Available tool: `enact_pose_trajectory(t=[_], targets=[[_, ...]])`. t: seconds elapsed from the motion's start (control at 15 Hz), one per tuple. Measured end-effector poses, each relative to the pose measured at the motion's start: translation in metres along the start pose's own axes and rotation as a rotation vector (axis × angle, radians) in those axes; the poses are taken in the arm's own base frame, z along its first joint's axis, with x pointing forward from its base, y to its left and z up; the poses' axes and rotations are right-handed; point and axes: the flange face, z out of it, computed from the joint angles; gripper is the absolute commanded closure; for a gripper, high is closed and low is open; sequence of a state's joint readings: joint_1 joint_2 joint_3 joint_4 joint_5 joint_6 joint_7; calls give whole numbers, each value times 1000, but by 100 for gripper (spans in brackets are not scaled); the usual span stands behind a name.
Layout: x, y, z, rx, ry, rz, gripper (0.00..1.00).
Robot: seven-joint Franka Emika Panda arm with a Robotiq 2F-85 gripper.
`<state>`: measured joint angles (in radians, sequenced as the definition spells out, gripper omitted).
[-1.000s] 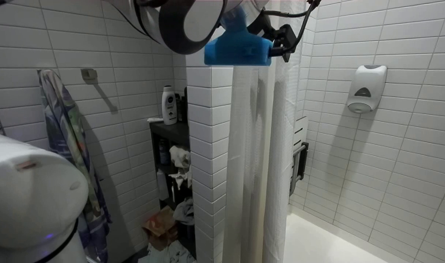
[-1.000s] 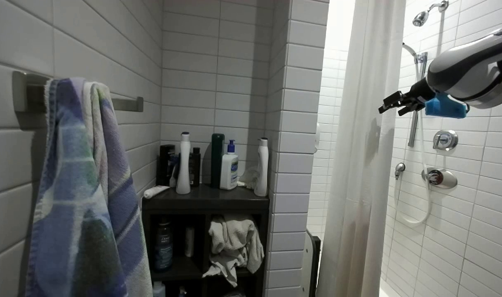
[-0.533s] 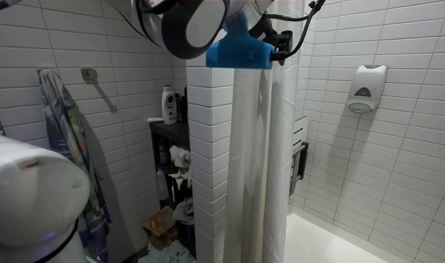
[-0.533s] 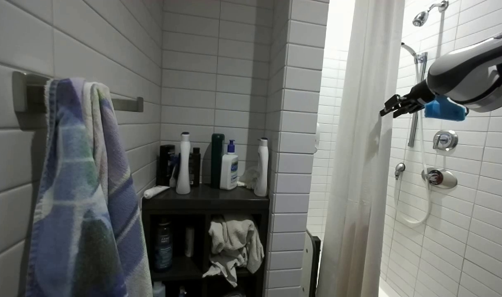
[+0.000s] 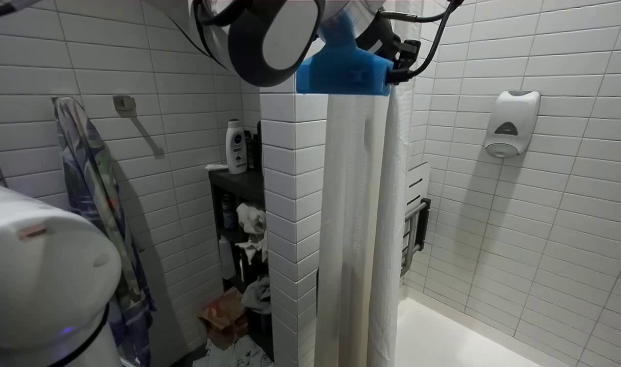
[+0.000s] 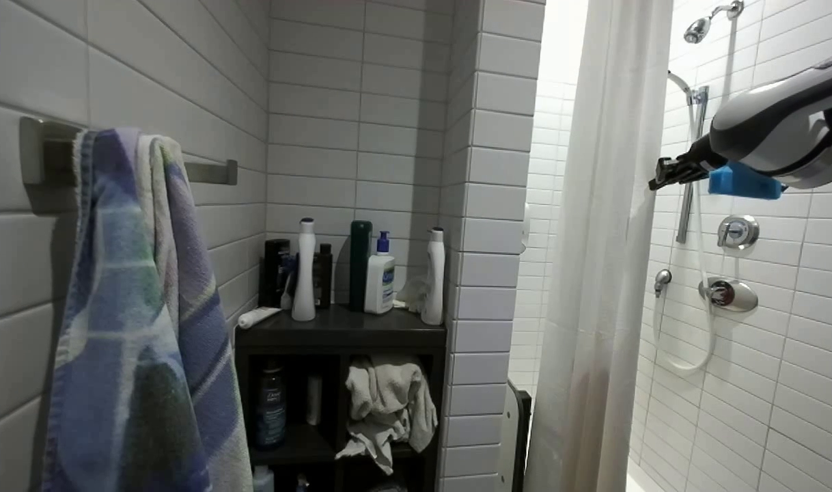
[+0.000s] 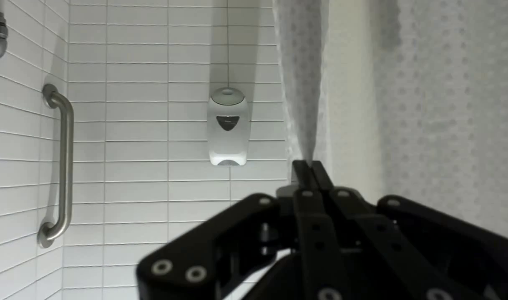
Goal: Draw the curtain to the right.
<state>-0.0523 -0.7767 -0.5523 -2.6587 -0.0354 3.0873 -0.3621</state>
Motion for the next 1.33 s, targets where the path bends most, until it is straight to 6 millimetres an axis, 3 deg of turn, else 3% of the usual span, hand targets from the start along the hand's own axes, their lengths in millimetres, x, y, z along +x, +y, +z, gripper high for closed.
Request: enact_pose_trajectory(t=[0.6,1.2,1.27,1.33], targets=[[-1,17,-5,-185,-5,122,100],[5,4,-4,-234,-58,350,100],[7,0,-3,-225,-72,386,83],[8,-3,-3,-217,-85,420,98]])
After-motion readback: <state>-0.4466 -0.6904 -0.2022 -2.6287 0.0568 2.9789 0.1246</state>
